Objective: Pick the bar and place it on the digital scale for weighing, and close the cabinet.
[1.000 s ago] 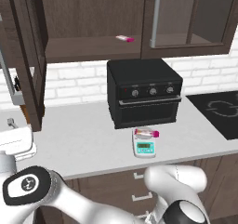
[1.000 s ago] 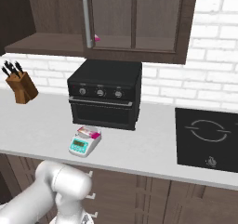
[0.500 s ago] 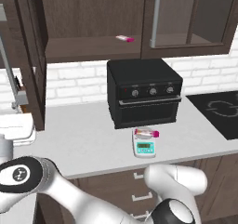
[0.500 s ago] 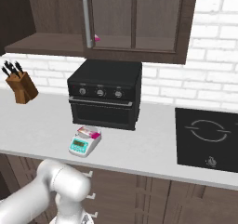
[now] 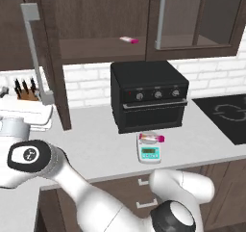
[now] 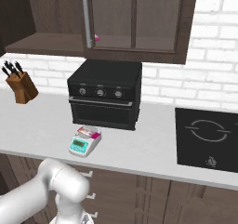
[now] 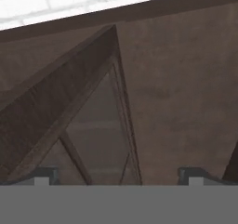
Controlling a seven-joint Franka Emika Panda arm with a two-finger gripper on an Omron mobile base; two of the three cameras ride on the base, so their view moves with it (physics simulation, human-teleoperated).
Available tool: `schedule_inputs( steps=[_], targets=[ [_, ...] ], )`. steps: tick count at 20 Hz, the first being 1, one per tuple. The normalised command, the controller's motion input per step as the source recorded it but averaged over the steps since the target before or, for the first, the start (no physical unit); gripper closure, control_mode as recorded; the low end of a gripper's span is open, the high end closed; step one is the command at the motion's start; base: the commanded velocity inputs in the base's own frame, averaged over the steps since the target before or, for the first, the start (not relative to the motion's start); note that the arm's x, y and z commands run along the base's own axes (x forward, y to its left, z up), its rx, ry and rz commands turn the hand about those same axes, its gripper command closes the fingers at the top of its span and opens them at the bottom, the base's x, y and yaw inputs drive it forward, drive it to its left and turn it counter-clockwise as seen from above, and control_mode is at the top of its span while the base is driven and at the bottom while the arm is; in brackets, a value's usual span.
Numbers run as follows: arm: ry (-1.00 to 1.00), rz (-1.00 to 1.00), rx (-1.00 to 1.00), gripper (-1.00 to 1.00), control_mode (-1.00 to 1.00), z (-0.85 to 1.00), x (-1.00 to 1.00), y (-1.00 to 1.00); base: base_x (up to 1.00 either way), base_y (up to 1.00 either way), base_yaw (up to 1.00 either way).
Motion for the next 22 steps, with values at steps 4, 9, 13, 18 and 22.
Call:
schedule_inputs(
  steps=[4, 9, 13, 18, 22],
  targets=[
    [0.13, -0.11, 0.04, -1.0, -1.0, 0.01, 0.91, -0.73, 0.0, 0.0, 0.0],
    [0.03, -0.11, 0.04, -1.0, -1.0, 0.15, 0.63, -0.73, 0.0, 0.0, 0.0],
    [0.0, -0.13, 0.09, -1.0, -1.0, 0.39, 0.27, -0.85, 0.0, 0.0, 0.0],
    [0.01, -0.08, 0.12, -1.0, -1.0, 0.32, 0.5, -0.84, 0.0, 0.0, 0.0],
    [0.13, -0.03, 0.12, -1.0, -1.0, 0.19, 0.63, -0.75, 0.0, 0.0, 0.0]
  ],
)
